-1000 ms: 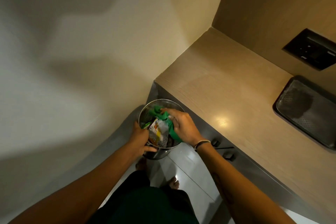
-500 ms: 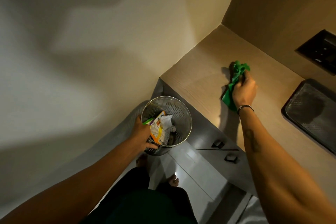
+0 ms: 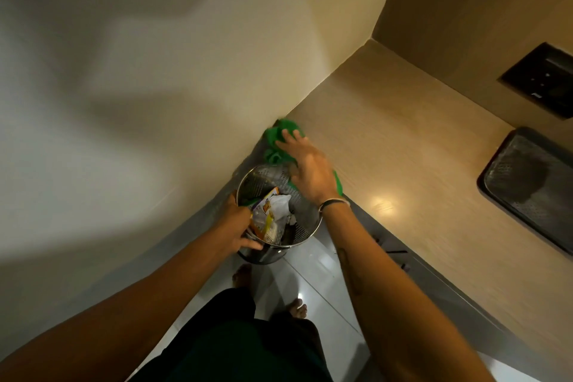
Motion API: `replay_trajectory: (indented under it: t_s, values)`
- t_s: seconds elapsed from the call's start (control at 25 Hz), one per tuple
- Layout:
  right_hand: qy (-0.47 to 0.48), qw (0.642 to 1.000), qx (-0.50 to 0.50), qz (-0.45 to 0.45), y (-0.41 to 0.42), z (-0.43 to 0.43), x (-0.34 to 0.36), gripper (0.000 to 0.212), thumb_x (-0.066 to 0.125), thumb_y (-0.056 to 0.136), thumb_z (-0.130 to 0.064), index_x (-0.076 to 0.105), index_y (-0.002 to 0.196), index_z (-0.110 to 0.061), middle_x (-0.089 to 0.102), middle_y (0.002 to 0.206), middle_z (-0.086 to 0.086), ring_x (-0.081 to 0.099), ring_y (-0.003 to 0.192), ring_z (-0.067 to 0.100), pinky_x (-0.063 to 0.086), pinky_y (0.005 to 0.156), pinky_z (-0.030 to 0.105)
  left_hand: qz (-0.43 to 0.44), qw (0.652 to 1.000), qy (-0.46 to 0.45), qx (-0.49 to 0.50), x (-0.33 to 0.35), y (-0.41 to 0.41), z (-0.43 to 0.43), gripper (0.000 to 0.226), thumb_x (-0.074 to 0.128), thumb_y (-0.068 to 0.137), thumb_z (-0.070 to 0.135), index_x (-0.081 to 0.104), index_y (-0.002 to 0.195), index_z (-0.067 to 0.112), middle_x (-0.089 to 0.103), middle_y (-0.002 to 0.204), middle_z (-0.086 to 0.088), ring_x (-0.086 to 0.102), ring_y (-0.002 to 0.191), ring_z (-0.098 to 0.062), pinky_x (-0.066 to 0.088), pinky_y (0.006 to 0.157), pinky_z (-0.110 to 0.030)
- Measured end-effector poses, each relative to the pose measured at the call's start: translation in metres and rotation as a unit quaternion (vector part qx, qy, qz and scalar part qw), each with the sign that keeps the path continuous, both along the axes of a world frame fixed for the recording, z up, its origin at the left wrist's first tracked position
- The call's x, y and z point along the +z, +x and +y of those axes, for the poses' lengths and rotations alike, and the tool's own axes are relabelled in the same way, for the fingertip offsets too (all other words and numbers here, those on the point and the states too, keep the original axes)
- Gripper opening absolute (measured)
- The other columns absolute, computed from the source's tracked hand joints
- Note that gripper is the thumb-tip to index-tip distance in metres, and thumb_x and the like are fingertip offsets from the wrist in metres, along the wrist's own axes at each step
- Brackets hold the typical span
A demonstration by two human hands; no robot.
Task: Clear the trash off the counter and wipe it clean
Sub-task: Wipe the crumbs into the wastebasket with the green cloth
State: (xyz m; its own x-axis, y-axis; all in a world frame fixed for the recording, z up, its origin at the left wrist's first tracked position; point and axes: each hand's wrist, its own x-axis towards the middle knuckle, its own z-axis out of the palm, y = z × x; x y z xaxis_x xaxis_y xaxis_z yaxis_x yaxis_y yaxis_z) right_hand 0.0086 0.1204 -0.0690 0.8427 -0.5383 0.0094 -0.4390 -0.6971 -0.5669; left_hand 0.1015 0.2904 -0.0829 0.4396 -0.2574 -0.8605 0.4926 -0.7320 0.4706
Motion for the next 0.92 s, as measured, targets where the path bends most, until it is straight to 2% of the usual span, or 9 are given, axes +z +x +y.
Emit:
replay_trajectory:
  t_s: [0.08, 0.16, 0.28, 0.4, 0.52, 0.6, 0.68, 0.76, 0.92]
  values:
    - [0.030, 0.998, 0.060, 0.007, -0.006, 0.039, -0.007, 0.065, 0.058, 0.086, 0.008, 0.060, 0.145, -0.020, 0.054, 0.157, 0.005, 0.049, 0.146, 0.031, 0.050, 0.113, 0.055, 0.007, 1.000, -0.007, 0.006, 0.001, 0.001, 0.002, 0.068, 0.069, 0.100, 0.030, 0.032, 0.156, 0.035, 0.054, 0.147, -0.016, 0.064, 0.114, -0.051, 0.062, 0.044, -0.050]
    - [0.039, 0.996, 0.075, 0.003, -0.017, 0.065, -0.012, 0.067, 0.058, 0.083, 0.013, 0.063, 0.142, -0.018, 0.060, 0.151, 0.005, 0.053, 0.143, 0.029, 0.054, 0.107, 0.056, 0.002, 1.000, -0.011, 0.010, -0.003, 0.002, 0.004, 0.057, 0.064, 0.102, 0.021, 0.037, 0.152, 0.031, 0.058, 0.140, -0.015, 0.065, 0.109, -0.047, 0.064, 0.048, -0.051]
    - [0.032, 0.995, -0.030, -0.091, -0.037, 0.065, 0.011, 0.064, 0.047, 0.085, 0.011, 0.063, 0.142, -0.014, 0.059, 0.152, 0.006, 0.050, 0.146, 0.026, 0.042, 0.122, 0.046, -0.006, 1.000, -0.021, 0.015, -0.004, -0.001, 0.006, 0.043, 0.060, 0.102, 0.020, 0.051, 0.143, 0.027, 0.067, 0.133, -0.017, 0.070, 0.101, -0.046, 0.064, 0.053, -0.058]
    - [-0.025, 0.975, -0.142, -0.167, -0.072, 0.016, 0.045, 0.058, 0.042, 0.091, -0.003, 0.058, 0.146, -0.014, 0.053, 0.157, 0.006, 0.045, 0.149, 0.026, 0.034, 0.126, 0.039, -0.001, 0.999, -0.029, 0.024, 0.000, -0.005, 0.006, 0.048, 0.062, 0.101, 0.018, 0.047, 0.145, 0.030, 0.064, 0.134, -0.015, 0.069, 0.101, -0.046, 0.063, 0.051, -0.057]
    - [-0.067, 0.944, -0.309, -0.088, -0.135, -0.037, 0.034, 0.063, 0.052, 0.091, 0.002, 0.052, 0.151, -0.017, 0.048, 0.160, 0.009, 0.044, 0.149, 0.033, 0.037, 0.124, 0.053, 0.014, 0.999, -0.035, 0.033, -0.003, -0.003, 0.009, 0.057, 0.062, 0.101, 0.014, 0.041, 0.150, 0.036, 0.062, 0.136, -0.014, 0.068, 0.107, -0.048, 0.064, 0.058, -0.062]
    - [-0.053, 0.925, -0.377, 0.013, -0.167, -0.045, 0.013, 0.059, 0.058, 0.099, -0.009, 0.043, 0.156, -0.017, 0.041, 0.164, 0.013, 0.036, 0.153, 0.037, 0.035, 0.123, 0.060, 0.016, 0.999, -0.035, 0.029, -0.001, -0.005, 0.008, 0.055, 0.060, 0.102, 0.016, 0.040, 0.149, 0.037, 0.063, 0.136, -0.014, 0.069, 0.107, -0.047, 0.064, 0.061, -0.064]
    - [-0.059, 0.923, -0.374, 0.067, -0.166, -0.037, -0.003, 0.057, 0.047, 0.108, -0.032, 0.033, 0.160, -0.016, 0.029, 0.170, 0.014, 0.023, 0.158, 0.037, 0.025, 0.129, 0.057, 0.012, 0.999, -0.030, 0.033, -0.003, -0.006, 0.008, 0.053, 0.055, 0.104, 0.013, 0.039, 0.148, 0.038, 0.062, 0.135, -0.013, 0.069, 0.105, -0.047, 0.063, 0.065, -0.067]
    - [-0.069, 0.940, -0.327, 0.072, -0.135, -0.025, -0.009, 0.061, 0.044, 0.107, -0.039, 0.028, 0.162, -0.016, 0.021, 0.172, 0.013, 0.016, 0.160, 0.036, 0.020, 0.130, 0.054, 0.017, 0.999, -0.029, 0.035, -0.007, -0.005, 0.007, 0.055, 0.051, 0.104, 0.007, 0.039, 0.149, 0.037, 0.061, 0.133, -0.013, 0.068, 0.103, -0.046, 0.064, 0.067, -0.067]
    - [-0.052, 0.987, -0.152, 0.008, -0.055, 0.031, -0.009, 0.066, 0.053, 0.094, -0.008, 0.040, 0.158, -0.018, 0.030, 0.170, 0.008, 0.023, 0.159, 0.032, 0.025, 0.129, 0.053, 0.018, 0.999, -0.032, 0.038, -0.010, -0.004, 0.008, 0.053, 0.057, 0.101, 0.006, 0.041, 0.144, 0.032, 0.061, 0.135, -0.016, 0.068, 0.097, -0.045, 0.064, 0.055, -0.059]
